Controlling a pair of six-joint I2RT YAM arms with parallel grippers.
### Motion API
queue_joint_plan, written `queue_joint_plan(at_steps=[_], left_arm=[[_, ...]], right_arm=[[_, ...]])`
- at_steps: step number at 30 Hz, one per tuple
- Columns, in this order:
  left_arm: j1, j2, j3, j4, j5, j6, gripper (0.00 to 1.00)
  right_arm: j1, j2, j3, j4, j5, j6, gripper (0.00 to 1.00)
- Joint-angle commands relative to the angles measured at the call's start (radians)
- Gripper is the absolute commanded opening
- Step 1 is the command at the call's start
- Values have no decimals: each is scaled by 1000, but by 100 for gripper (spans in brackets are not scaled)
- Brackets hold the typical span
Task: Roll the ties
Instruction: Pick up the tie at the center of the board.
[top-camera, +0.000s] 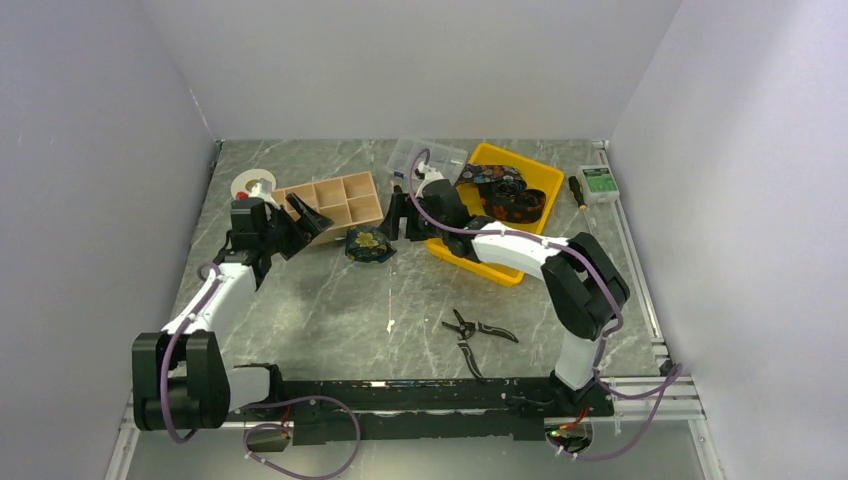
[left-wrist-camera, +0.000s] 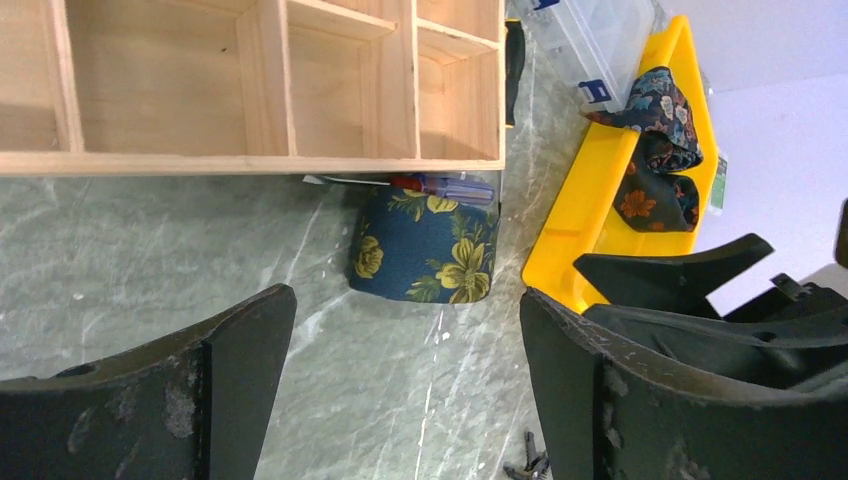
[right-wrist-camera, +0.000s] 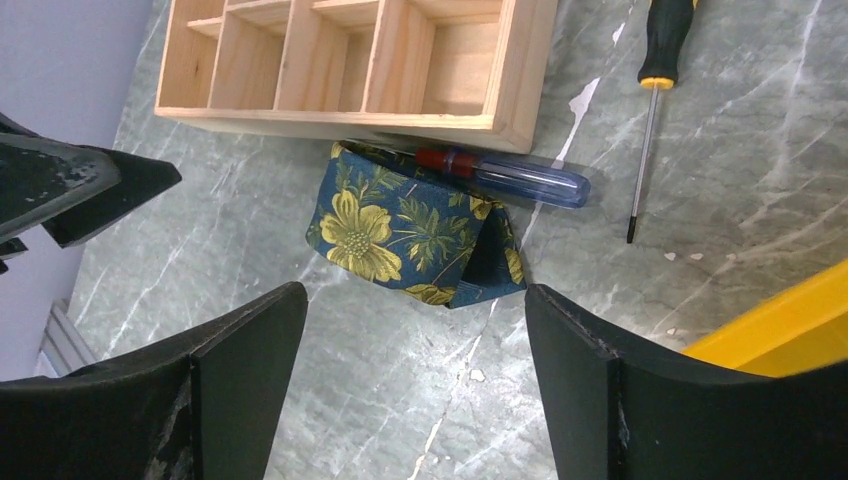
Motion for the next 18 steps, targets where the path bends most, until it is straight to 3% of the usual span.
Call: queue_joint_plan(at_steps=[1,12,18], left_arm=[[-11,44,46,-11,28,45,87],[-116,225,158,-109,38,125,87],[-120,284,220,-189,22,142,94]], right_arm=[[2,37,34,55,-13,40,81],[15,143,108,27,-10,65,70],[15,189,147,40,-22,84,68]])
